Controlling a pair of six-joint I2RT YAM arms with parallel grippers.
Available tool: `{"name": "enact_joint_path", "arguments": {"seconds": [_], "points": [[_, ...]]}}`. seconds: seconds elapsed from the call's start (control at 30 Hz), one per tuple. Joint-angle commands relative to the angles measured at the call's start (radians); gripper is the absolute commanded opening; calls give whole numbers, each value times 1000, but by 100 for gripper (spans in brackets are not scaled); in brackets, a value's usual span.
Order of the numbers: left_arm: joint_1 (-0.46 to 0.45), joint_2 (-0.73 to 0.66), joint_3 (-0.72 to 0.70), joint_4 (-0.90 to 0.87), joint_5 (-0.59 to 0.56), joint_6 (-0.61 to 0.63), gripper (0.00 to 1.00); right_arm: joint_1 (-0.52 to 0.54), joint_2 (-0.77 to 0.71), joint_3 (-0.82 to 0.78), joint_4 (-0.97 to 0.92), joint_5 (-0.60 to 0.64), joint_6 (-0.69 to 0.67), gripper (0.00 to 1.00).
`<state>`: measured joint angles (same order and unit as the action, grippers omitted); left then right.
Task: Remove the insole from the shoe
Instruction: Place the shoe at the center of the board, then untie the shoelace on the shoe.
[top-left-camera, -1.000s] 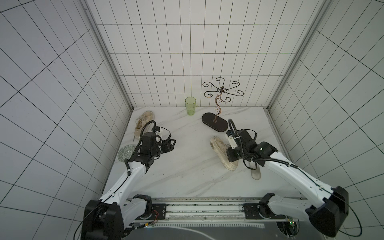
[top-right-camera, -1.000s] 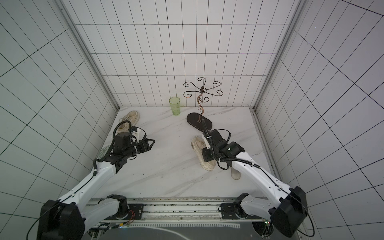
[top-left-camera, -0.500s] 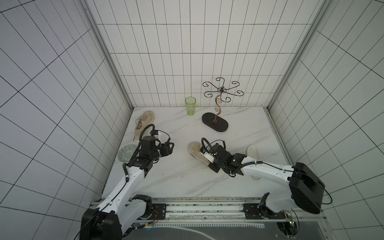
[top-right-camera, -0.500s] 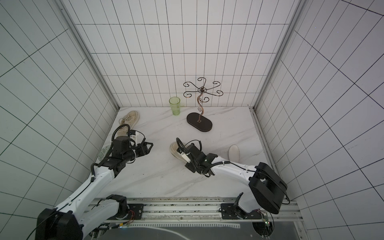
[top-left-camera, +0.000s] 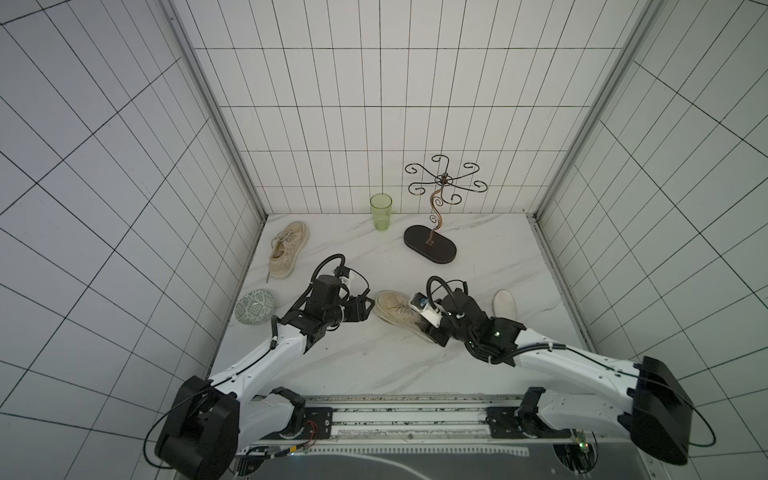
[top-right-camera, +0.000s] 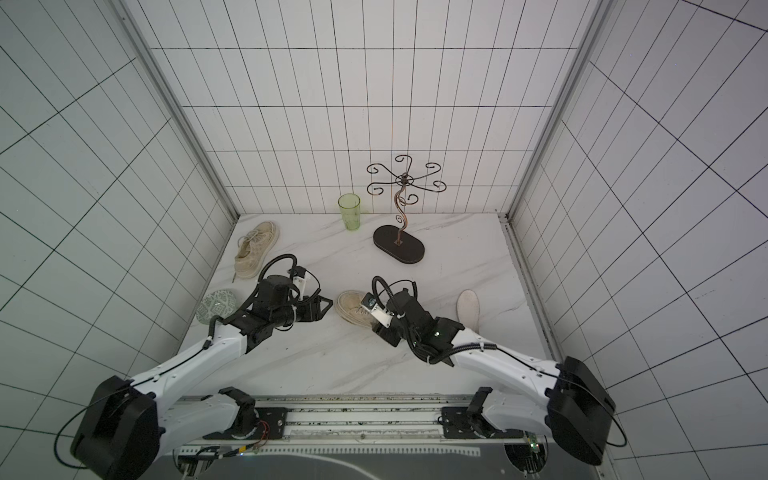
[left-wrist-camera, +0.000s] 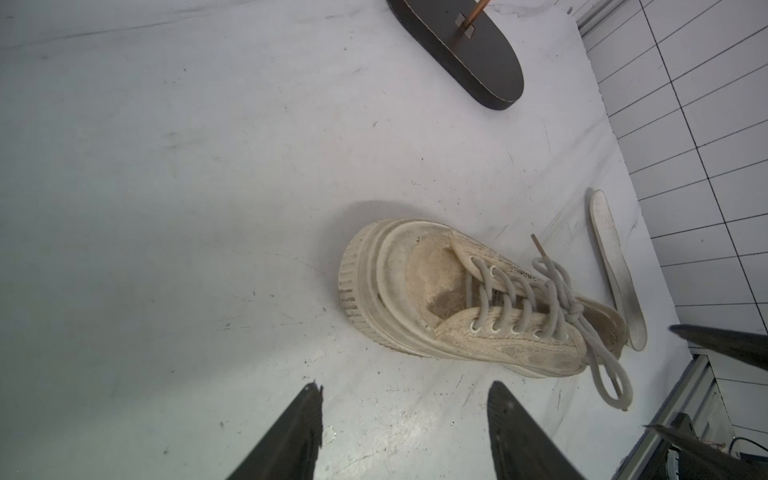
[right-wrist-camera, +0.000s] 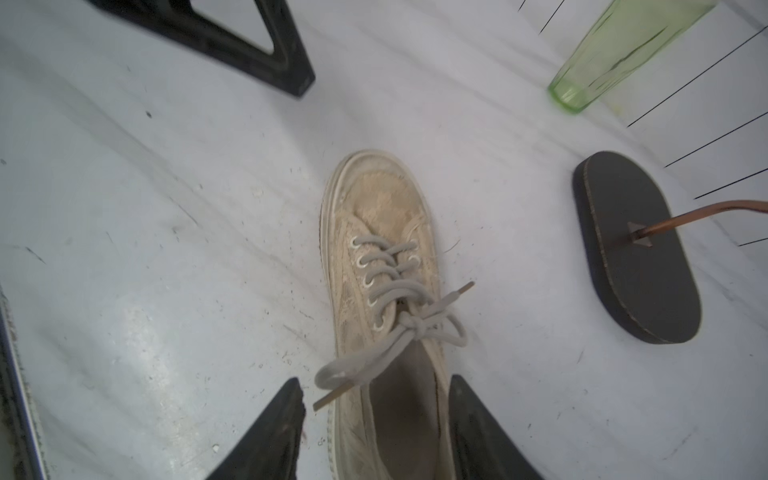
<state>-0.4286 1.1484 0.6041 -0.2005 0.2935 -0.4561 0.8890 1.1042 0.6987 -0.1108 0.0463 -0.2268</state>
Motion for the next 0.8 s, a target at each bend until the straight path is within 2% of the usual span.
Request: {"name": "enact_joint_path", "arguments": {"seconds": [0.0, 0.13, 0.27, 0.53, 0.77], "points": [[-37, 44, 63, 87, 15, 0, 63, -70, -137, 3, -81, -24, 115, 56], [-82, 147, 155, 103, 44, 25, 63, -233, -202, 34, -129, -110, 229, 55], [-135, 281, 265, 101, 85, 51, 61, -349, -157, 58, -149, -228, 317, 53], [-220, 549, 459, 59, 128, 91, 49, -376, -47, 41, -147, -344, 356, 51], [-223, 666, 552, 24, 163, 114, 41, -378, -26, 26, -147, -378, 348, 50]]}}
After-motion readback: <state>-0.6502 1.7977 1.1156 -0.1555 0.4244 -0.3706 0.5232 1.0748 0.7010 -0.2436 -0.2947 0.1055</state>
